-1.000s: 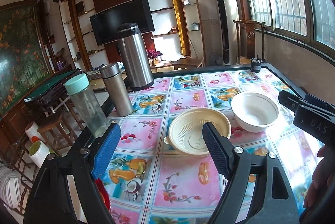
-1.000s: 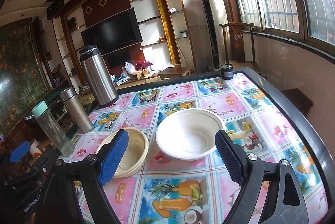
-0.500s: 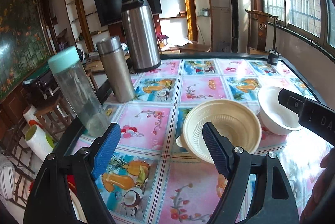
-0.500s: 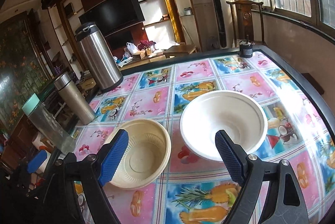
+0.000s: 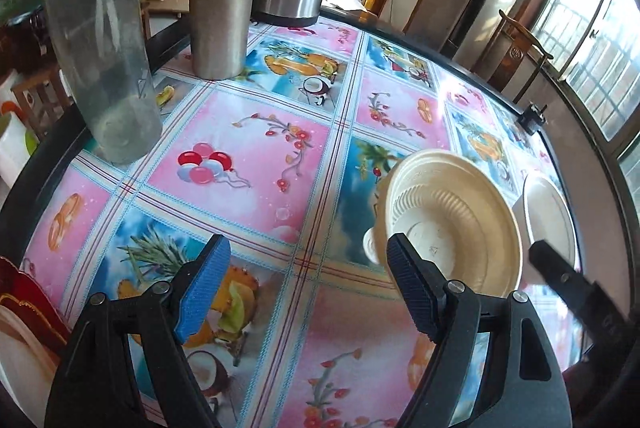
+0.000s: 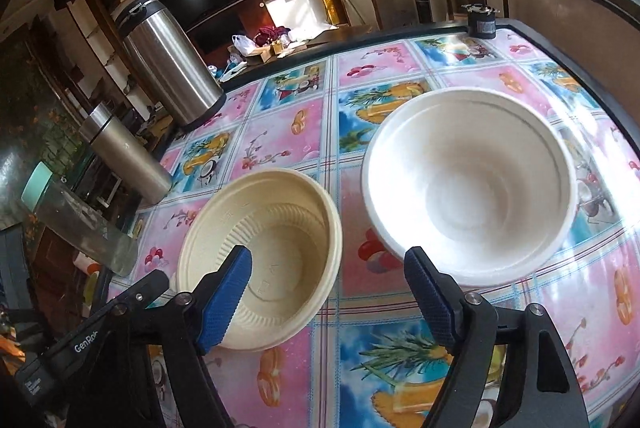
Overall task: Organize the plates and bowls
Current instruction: 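Move both open grippers over to the rim of the beige ridged bowl, then close both grippers on the beige bowl rim and lift it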
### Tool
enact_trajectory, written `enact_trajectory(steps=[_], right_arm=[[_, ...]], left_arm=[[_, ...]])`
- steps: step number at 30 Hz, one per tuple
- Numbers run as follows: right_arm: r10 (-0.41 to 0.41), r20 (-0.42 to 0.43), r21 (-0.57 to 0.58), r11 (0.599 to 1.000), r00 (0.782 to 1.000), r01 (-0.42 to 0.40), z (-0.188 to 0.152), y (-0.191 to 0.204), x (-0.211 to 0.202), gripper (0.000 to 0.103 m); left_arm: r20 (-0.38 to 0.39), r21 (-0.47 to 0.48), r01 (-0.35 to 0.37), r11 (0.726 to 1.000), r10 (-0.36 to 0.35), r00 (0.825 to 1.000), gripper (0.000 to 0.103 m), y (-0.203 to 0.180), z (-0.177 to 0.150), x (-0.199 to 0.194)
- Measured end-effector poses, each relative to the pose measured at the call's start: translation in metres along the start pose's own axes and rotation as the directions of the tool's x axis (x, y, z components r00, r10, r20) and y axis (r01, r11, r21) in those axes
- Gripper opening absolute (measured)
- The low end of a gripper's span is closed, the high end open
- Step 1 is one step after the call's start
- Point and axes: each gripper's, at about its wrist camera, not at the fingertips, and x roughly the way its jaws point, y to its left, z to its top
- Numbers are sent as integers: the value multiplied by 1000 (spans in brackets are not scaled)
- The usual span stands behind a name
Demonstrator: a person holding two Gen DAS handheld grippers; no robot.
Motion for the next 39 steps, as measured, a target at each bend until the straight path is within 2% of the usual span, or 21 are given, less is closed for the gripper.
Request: enact_trajectory(steps=[4, 8, 13, 18, 25, 27, 28, 29, 30, 34, 36, 37, 39], right_arm=[[87, -56, 40, 996, 995, -85, -1, 1, 1, 75], [93, -74, 80, 993, 993, -87, 0, -10, 1, 75], [103, -111, 122, 989, 988, -90, -1, -20, 14, 72], [143, -141, 186, 976, 980, -116, -4, -31, 32, 57], [154, -119, 209, 970, 981, -127, -5, -33, 38, 44], [151, -116, 213, 969, 982, -124, -5, -33, 39, 35], [152, -120, 215, 969, 981, -124, -6, -33, 41, 33], [157, -121, 221, 967, 980, -128, -6, -34, 42, 31], [158, -122, 224, 966, 980, -128, -6, -34, 43, 27], [189, -114, 235, 959, 975, -158, -6, -33, 43, 22], [190, -114, 229, 960, 975, -161, -6, -31, 43, 17], [194, -118, 232, 959, 974, -163, -6, -30, 43, 14], [197, -120, 241, 957, 973, -164, -7, -32, 43, 13]], left_arm=[[-55, -51, 29, 998, -32, 998, 81, -1, 7, 8], [-89, -56, 14, 998, -19, 996, 81, -4, 8, 16], [-105, -91, 33, 995, -42, 994, 81, -4, 10, 23], [-105, -121, 60, 991, -72, 992, 81, -5, 10, 28], [-84, -88, 87, 992, -94, 992, 81, -12, 7, 30], [-70, -79, 94, 992, -100, 993, 81, -12, 7, 28], [-70, -73, 97, 993, -102, 992, 80, -13, 6, 28], [-70, -68, 99, 993, -104, 992, 73, -13, 6, 29], [-73, -61, 99, 993, -104, 992, 59, -14, 6, 30], [-97, -50, 104, 993, -109, 989, 40, -15, 3, 39], [-97, -44, 131, 990, -135, 986, 24, -17, 3, 38], [-96, -39, 144, 989, -147, 984, 19, -19, 3, 36], [-80, -12, 136, 991, -136, 987, 18, -25, 2, 31]])
